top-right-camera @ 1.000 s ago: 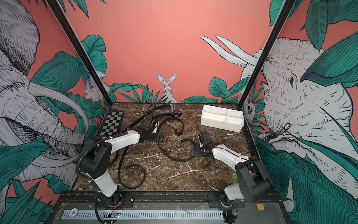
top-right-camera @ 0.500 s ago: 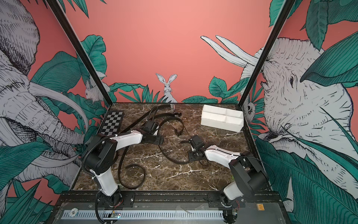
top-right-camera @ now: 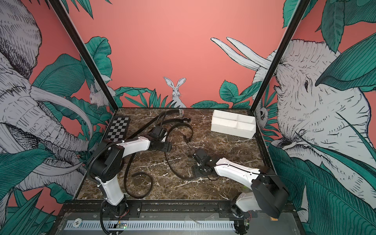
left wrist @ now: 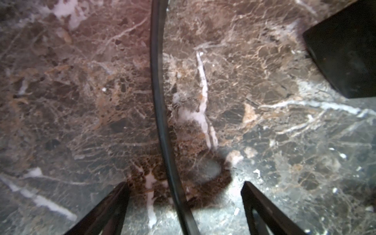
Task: Place the belts into the storage roll
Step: Roll the belt at the center of the board.
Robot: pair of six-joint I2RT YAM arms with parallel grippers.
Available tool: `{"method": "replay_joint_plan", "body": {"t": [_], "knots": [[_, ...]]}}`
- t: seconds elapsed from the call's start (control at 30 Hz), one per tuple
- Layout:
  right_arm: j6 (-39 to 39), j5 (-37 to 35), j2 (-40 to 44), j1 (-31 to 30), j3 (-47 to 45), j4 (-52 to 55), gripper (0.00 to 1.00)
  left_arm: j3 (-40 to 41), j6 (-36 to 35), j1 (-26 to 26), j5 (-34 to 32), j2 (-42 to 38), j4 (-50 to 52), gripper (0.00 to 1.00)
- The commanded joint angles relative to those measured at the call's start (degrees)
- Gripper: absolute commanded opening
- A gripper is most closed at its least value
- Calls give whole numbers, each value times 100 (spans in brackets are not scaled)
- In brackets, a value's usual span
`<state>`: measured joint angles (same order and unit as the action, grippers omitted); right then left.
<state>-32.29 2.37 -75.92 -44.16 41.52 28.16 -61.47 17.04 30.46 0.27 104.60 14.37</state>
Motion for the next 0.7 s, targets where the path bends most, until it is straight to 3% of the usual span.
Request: {"method": "replay_joint_plan", "body": {"t": [0.0,0.17,0.27,0.3,0.43,0.67], "knots": [[300,-219,25,445,6,149,70,76,-8,64,319,171,46,87],[788,42,-481,983,47,-184,66,-33,-50,74,289,201,38,84],[1080,454,-842,1015,199,-508,58,-93,-95,74,389,229,13,80],[1146,716,-965,995,252,-629,51,-102,-120,81,464,234,-13,79],[1332,1059,-1327,572,484,-691,39,-71,-246,197,716,189,-150,76],[1343,1330,-1970,-125,975,-794,36,-216,-394,425,1109,331,-167,74]]}}
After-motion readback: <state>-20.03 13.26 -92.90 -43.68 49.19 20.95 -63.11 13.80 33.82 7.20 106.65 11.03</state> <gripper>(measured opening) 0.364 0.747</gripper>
